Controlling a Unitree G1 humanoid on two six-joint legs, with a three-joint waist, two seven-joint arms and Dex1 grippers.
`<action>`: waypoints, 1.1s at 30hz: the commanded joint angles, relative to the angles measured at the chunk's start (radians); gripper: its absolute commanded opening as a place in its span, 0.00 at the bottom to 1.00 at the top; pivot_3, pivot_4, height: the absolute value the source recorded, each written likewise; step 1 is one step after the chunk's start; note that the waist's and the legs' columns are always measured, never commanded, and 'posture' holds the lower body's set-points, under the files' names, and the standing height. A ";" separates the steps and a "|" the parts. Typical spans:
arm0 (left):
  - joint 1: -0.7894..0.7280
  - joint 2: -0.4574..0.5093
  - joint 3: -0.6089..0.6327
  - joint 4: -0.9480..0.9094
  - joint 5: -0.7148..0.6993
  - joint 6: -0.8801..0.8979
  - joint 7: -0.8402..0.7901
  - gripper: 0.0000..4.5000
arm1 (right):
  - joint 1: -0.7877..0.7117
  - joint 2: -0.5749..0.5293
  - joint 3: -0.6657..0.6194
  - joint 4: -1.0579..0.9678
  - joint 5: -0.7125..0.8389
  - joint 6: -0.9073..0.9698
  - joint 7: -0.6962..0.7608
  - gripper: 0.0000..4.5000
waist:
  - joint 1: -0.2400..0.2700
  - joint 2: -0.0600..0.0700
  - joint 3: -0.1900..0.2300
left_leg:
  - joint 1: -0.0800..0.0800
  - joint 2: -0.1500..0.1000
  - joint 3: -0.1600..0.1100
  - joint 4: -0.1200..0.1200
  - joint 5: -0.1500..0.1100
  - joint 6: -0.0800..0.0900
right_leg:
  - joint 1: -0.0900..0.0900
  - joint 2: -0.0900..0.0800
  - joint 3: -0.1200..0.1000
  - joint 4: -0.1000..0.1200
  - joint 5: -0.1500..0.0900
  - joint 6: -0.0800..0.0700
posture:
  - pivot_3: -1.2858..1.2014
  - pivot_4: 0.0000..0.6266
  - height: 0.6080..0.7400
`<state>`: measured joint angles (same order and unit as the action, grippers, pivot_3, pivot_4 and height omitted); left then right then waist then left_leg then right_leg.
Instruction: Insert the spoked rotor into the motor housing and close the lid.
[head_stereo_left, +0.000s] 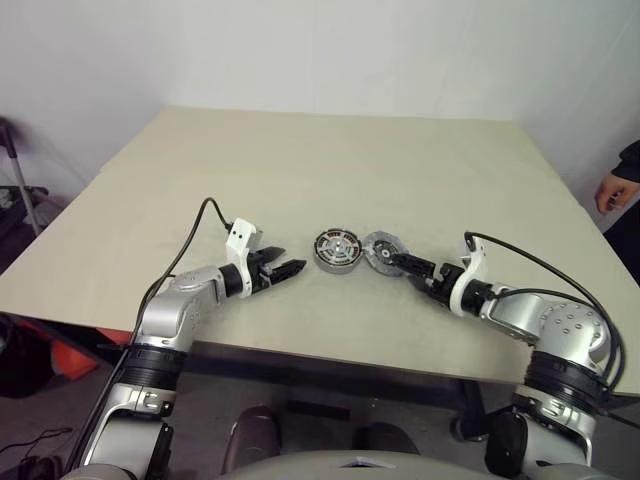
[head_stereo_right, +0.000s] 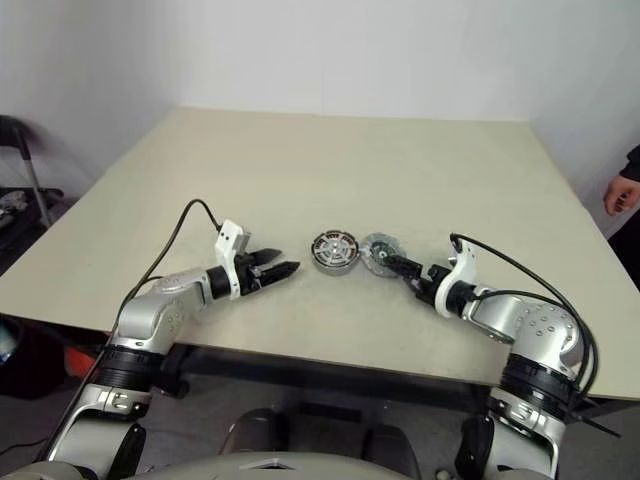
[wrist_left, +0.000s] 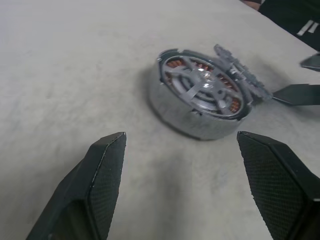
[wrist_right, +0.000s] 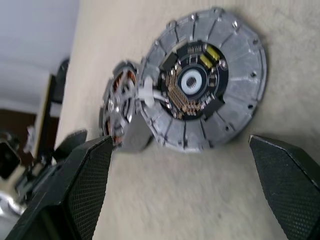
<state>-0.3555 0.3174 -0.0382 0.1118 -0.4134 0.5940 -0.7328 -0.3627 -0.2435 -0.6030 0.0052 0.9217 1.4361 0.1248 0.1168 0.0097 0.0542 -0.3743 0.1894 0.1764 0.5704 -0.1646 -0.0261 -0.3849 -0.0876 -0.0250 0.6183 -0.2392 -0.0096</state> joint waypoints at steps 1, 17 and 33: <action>-0.020 0.011 0.022 -0.007 -0.001 -0.017 -0.002 0.83 | -0.034 0.025 0.019 0.028 -0.017 -0.028 -0.020 0.99 | -0.001 0.000 0.000 | 0.001 0.000 0.000 0.000 0.000 0.000 | 0.000 0.000 0.000 0.000 0.000 0.000 | 0.52 0.00 1.00; -0.016 0.000 0.017 -0.005 0.004 -0.024 0.006 0.83 | -0.135 0.121 -0.073 0.079 0.072 -0.089 -0.082 0.99 | -0.019 0.000 0.000 | -0.002 -0.001 0.000 -0.003 0.002 -0.003 | -0.004 0.000 0.000 0.000 0.001 -0.001 | 0.52 0.00 1.00; -0.015 -0.007 0.016 0.006 0.005 -0.027 0.013 0.83 | -0.157 0.125 0.093 0.098 0.011 -0.266 -0.030 0.99 | -0.015 0.000 0.000 | -0.005 -0.001 0.000 -0.005 0.000 0.001 | -0.006 0.001 -0.001 -0.001 0.004 -0.009 | 0.52 0.00 1.00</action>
<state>-0.3558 0.3108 -0.0325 0.1316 -0.4086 0.5879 -0.7157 -0.4911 -0.1101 -0.5385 0.1059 0.9424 1.2063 0.0673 0.1022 0.0101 0.0544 -0.3795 0.1886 0.1761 0.5657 -0.1648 -0.0256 -0.3908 -0.0871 -0.0264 0.6177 -0.2352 -0.0185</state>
